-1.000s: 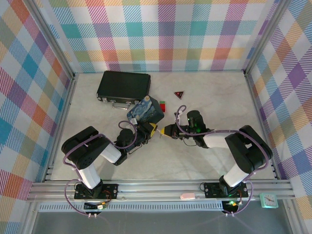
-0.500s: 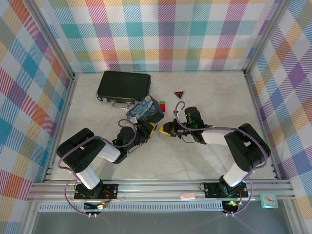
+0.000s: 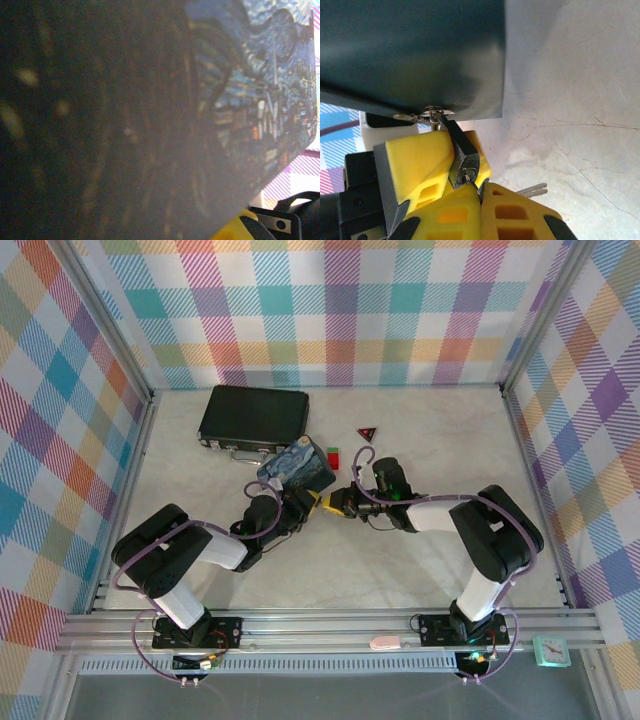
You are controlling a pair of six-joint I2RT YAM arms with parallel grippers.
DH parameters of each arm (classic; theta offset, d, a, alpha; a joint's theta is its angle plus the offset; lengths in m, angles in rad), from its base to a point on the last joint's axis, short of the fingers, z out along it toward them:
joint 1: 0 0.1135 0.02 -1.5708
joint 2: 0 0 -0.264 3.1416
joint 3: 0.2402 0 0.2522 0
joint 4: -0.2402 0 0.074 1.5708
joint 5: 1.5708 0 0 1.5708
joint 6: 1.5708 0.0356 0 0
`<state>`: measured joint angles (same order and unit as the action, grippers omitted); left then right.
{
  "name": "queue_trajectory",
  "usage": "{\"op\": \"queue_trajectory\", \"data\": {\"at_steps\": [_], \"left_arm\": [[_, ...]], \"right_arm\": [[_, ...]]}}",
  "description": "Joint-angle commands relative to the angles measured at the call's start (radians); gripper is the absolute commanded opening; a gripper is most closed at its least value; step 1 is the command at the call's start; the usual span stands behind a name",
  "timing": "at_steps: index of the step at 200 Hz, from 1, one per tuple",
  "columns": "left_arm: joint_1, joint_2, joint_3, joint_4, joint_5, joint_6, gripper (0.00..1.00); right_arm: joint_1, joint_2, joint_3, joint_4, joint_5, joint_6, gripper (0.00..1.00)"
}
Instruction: Unlock a padlock with a key
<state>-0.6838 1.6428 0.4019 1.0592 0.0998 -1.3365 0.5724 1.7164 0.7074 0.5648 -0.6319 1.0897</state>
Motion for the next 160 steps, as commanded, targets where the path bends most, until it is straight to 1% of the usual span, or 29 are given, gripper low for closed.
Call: {"op": "queue_trajectory", "data": {"at_steps": [1, 21, 44, 54, 65, 68, 79, 86, 93, 107, 129, 144, 160], "left_arm": [[-0.056, 0.001, 0.030, 0.053, 0.189, 0.016, 0.00], [-0.055, 0.002, 0.022, 0.068, 0.179, 0.050, 0.00], [-0.050, 0.005, 0.008, 0.113, 0.179, 0.117, 0.00], [-0.044, 0.013, 0.000, 0.156, 0.185, 0.141, 0.00], [-0.036, 0.030, -0.010, 0.212, 0.201, 0.165, 0.00], [-0.035, 0.035, -0.012, 0.227, 0.204, 0.170, 0.00], [-0.027, 0.060, -0.023, 0.279, 0.218, 0.178, 0.00], [-0.028, 0.070, -0.026, 0.289, 0.228, 0.190, 0.00], [-0.027, 0.073, -0.029, 0.288, 0.234, 0.211, 0.00], [-0.029, 0.066, -0.043, 0.288, 0.227, 0.253, 0.00], [-0.028, 0.054, -0.058, 0.286, 0.217, 0.293, 0.00], [-0.028, 0.060, -0.052, 0.286, 0.218, 0.298, 0.00], [-0.028, 0.064, -0.045, 0.287, 0.210, 0.295, 0.00]], "right_arm": [[0.031, 0.037, 0.033, 0.217, 0.094, 0.144, 0.00], [0.018, 0.038, 0.002, 0.294, 0.083, 0.232, 0.00], [-0.006, 0.043, -0.008, 0.394, 0.000, 0.380, 0.00], [-0.015, 0.052, -0.011, 0.448, -0.038, 0.485, 0.00], [-0.021, 0.077, -0.018, 0.562, -0.069, 0.630, 0.00], [-0.021, 0.082, -0.018, 0.575, -0.072, 0.657, 0.00], [-0.020, 0.119, -0.024, 0.712, -0.076, 0.817, 0.00], [-0.020, 0.152, -0.027, 0.836, -0.066, 0.937, 0.00], [-0.016, 0.156, -0.030, 0.845, -0.068, 1.015, 0.00], [-0.011, 0.126, -0.045, 0.843, -0.031, 1.074, 0.00], [-0.011, 0.105, -0.033, 0.843, -0.021, 1.170, 0.00], [-0.011, 0.103, -0.027, 0.843, -0.006, 1.190, 0.00], [-0.011, 0.120, -0.021, 0.843, -0.009, 1.166, 0.00]]}}
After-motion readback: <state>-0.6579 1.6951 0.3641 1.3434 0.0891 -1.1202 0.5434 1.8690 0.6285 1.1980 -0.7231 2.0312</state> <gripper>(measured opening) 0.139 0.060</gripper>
